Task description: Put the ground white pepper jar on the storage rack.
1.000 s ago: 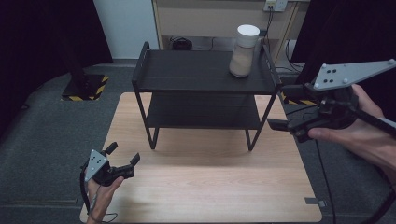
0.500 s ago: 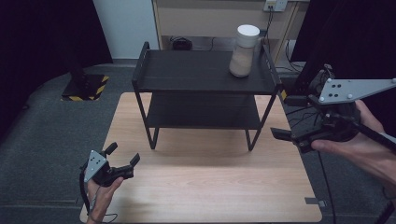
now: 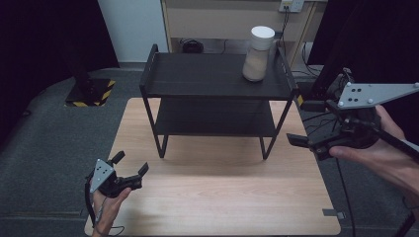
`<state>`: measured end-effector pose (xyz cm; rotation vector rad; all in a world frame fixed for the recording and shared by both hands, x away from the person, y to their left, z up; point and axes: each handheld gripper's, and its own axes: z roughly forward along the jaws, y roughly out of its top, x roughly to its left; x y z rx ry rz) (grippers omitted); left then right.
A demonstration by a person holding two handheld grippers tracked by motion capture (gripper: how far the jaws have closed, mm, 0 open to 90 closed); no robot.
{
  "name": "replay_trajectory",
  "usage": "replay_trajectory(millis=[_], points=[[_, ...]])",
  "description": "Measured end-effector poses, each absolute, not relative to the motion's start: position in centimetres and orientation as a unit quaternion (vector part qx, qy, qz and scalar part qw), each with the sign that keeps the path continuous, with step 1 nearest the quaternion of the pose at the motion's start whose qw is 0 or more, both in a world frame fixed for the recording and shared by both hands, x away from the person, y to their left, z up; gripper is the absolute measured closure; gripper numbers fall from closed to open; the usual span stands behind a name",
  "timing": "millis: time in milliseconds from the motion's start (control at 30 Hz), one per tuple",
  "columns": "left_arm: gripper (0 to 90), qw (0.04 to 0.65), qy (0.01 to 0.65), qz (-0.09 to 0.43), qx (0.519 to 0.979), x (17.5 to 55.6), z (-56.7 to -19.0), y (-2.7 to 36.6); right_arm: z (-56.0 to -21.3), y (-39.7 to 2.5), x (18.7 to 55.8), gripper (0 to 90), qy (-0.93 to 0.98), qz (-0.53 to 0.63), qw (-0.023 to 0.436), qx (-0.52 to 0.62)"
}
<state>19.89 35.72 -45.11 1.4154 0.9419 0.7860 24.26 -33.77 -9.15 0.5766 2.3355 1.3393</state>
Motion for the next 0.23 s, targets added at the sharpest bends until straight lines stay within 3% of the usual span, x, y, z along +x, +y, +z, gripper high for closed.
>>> replay_trajectory(millis=[233], points=[[0.0, 0.593, 0.405, 0.339, 0.608, 19.92, -45.12, 35.76, -9.09, -33.55, 24.36, 8.6, 0.833, 0.477, 0.193, 0.202]])
